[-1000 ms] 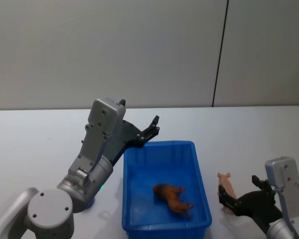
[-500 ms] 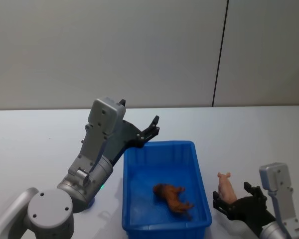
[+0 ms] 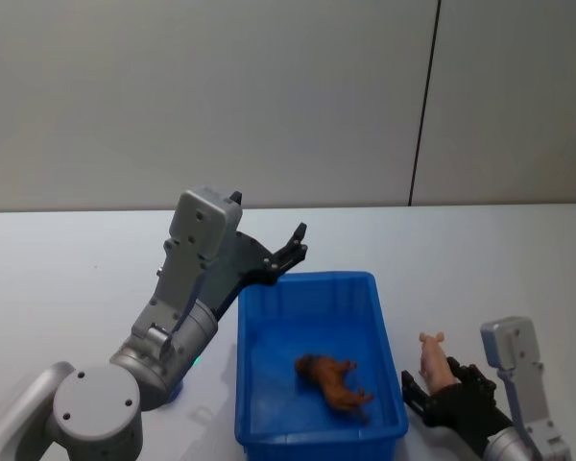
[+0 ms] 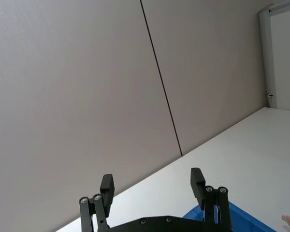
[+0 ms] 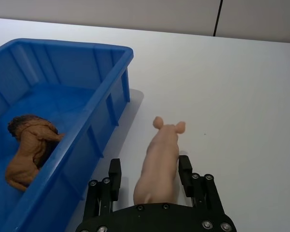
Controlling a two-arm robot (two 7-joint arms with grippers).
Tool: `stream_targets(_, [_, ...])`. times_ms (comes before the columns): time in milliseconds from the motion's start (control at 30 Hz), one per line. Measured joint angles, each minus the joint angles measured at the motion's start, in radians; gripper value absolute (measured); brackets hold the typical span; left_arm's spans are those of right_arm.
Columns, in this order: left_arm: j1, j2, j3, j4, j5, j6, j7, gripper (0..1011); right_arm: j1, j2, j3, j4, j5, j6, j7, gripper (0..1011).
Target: Pick up the two dolls from the table and place them into the box.
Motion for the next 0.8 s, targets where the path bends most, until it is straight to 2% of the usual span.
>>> stream_targets(433, [0.000, 0.000, 0.000, 0.000, 0.000, 0.000, 0.000, 1001, 0.011, -0.013, -0.003, 0.020, -0.021, 0.019, -0.027, 375])
stream_targets(800, [0.000, 0.000, 0.000, 0.000, 0.000, 0.000, 0.000, 1001, 0.001, -0.010, -0.006, -0.026, -0.066, 0.004, -0.061, 369])
